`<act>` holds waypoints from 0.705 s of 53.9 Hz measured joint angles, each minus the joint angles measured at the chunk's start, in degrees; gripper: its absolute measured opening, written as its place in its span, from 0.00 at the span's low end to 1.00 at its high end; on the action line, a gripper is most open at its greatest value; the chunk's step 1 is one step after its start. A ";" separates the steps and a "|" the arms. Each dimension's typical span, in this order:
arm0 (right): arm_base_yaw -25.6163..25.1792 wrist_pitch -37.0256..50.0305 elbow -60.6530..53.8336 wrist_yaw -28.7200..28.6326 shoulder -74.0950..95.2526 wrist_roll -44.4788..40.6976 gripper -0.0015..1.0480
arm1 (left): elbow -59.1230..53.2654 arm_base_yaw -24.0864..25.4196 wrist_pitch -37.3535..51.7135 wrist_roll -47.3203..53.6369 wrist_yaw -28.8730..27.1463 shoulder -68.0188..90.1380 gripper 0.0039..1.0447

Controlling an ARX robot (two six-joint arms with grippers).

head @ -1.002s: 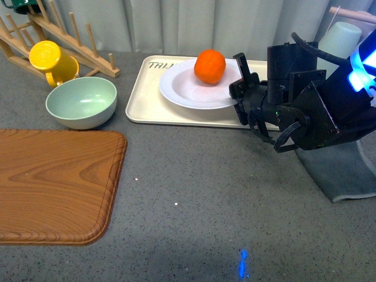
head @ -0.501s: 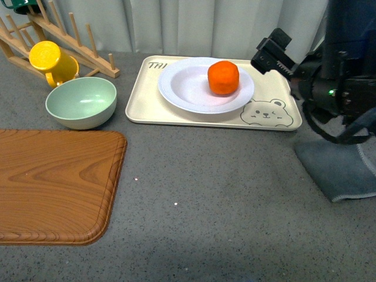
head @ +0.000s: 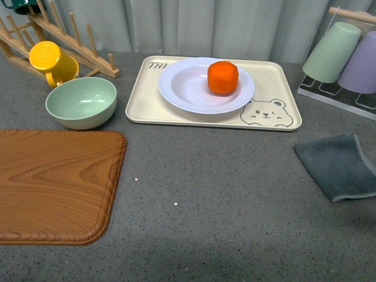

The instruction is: Place orange and plate with both arms

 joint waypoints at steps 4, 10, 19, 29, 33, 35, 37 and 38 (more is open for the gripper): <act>1.33 -8.81 -2.78 1.36 -10.16 2.03 0.91 | 0.00 0.00 0.00 0.00 0.02 0.00 0.94; 4.46 -21.46 -5.14 5.03 -25.18 4.37 0.91 | 0.00 0.00 0.00 0.00 0.00 0.00 0.94; 9.05 -33.79 -5.73 8.02 -45.24 4.39 0.91 | 0.00 0.00 0.00 0.00 0.00 0.00 0.94; 9.99 -35.15 -5.88 8.57 -52.85 4.22 0.91 | 0.00 0.00 0.00 0.00 0.02 0.00 0.94; 9.25 -33.57 -6.75 5.51 -54.21 4.90 0.88 | 0.00 0.00 0.00 0.00 0.02 0.00 0.94; 7.23 -31.50 -8.07 -0.11 -56.19 5.66 0.81 | 0.00 0.00 0.00 0.00 0.02 0.00 0.94; 5.70 -31.47 -8.20 -3.43 -57.61 5.99 0.76 | 0.00 0.00 0.00 0.00 -0.02 0.00 0.94; 4.81 -31.39 -8.20 -5.14 -58.38 6.14 0.73 | 0.00 0.00 0.00 0.00 -0.02 0.00 0.94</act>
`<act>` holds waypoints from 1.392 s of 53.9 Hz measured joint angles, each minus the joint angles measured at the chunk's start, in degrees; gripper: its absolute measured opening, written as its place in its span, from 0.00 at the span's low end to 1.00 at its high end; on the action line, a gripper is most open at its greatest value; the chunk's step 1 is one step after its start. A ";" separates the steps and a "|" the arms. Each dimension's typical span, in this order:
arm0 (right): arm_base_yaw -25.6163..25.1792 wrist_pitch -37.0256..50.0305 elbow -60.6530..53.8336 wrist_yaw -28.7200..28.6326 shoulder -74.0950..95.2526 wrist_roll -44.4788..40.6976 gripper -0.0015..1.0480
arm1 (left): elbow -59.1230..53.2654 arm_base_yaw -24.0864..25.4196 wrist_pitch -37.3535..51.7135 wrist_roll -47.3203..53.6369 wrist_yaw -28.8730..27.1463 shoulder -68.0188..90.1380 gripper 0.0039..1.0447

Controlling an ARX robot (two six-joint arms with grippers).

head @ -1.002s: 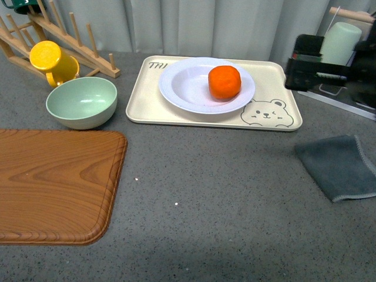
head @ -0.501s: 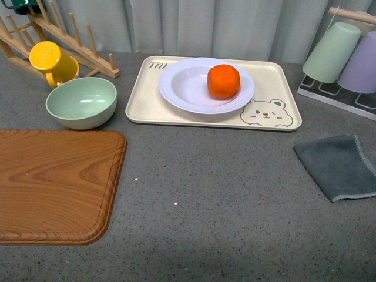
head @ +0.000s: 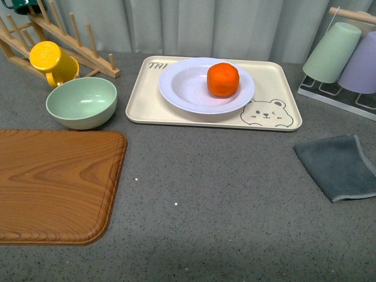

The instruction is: Place orange and plate with both arms

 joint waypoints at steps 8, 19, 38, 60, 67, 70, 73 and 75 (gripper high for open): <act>-6.84 -1.16 0.00 -7.61 -2.62 0.79 0.41 | 0.00 0.00 0.00 0.00 0.02 -0.02 0.94; -16.68 -2.38 0.00 -18.25 -3.78 0.90 0.07 | 0.00 0.00 0.00 0.00 0.04 -0.02 0.94; -18.40 -2.45 0.00 -18.62 -3.82 0.92 0.03 | 0.00 0.00 0.00 0.00 -0.02 -0.02 0.94; -18.43 -2.45 0.00 -18.62 -3.82 0.94 0.70 | 0.00 0.00 0.00 0.00 -0.02 -0.02 0.94; -18.43 -2.45 0.00 -18.62 -3.82 0.94 0.90 | 0.00 0.00 0.00 0.00 -0.02 -0.02 0.94; -18.43 -2.45 0.00 -18.62 -3.82 1.09 0.92 | 0.00 0.00 0.00 0.00 -0.02 -0.02 0.94; -18.43 -2.45 0.00 -18.62 -3.82 1.09 0.91 | 0.00 0.00 0.00 0.00 -0.02 -0.02 0.94; -18.43 -2.45 0.00 -18.62 -3.82 1.11 0.91 | 0.00 0.00 0.00 0.00 -0.02 -0.02 0.94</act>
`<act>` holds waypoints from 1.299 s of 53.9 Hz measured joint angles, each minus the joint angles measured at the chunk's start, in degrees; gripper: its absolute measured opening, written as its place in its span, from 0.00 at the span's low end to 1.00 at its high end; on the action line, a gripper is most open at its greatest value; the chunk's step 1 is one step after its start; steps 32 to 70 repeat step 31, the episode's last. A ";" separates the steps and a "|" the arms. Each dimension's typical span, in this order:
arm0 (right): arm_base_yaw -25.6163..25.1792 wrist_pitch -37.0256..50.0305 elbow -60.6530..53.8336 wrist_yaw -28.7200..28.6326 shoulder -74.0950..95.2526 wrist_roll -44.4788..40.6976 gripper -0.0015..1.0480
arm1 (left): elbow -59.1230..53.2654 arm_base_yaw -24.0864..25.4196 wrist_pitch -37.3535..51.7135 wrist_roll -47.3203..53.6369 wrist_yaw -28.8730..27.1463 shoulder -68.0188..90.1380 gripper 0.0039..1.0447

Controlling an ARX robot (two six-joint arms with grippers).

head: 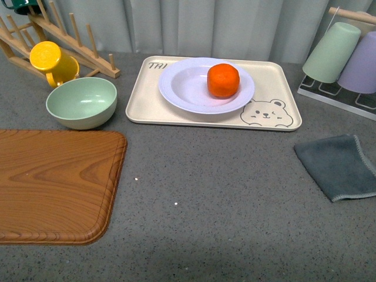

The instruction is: Place orange and plate with both arms

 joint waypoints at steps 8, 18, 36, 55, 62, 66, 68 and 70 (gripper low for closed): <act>-0.04 0.00 0.00 0.00 0.00 0.00 0.91 | 0.00 0.00 0.00 0.00 0.00 0.00 0.94; -0.04 0.00 0.00 0.00 0.00 0.00 0.91 | 0.00 0.00 0.00 0.00 0.00 0.00 0.94; -0.04 0.00 0.00 0.00 0.00 0.02 0.91 | 0.00 0.00 0.00 0.00 0.00 0.00 0.94; -0.04 0.00 0.00 0.00 0.00 0.02 0.91 | 0.00 0.00 0.00 0.00 0.00 0.00 0.94; -0.04 0.00 0.00 0.00 0.00 0.02 0.91 | 0.00 0.00 0.00 0.00 0.00 0.00 0.94; -0.04 0.00 0.00 0.00 0.00 0.02 0.91 | 0.00 0.00 0.00 0.00 0.00 0.00 0.94; -0.04 0.00 0.00 0.00 0.00 0.02 0.91 | 0.00 0.00 0.00 0.00 0.00 0.00 0.94; -0.04 0.00 0.00 0.00 0.00 0.02 0.91 | 0.00 0.00 0.00 0.00 0.00 0.00 0.94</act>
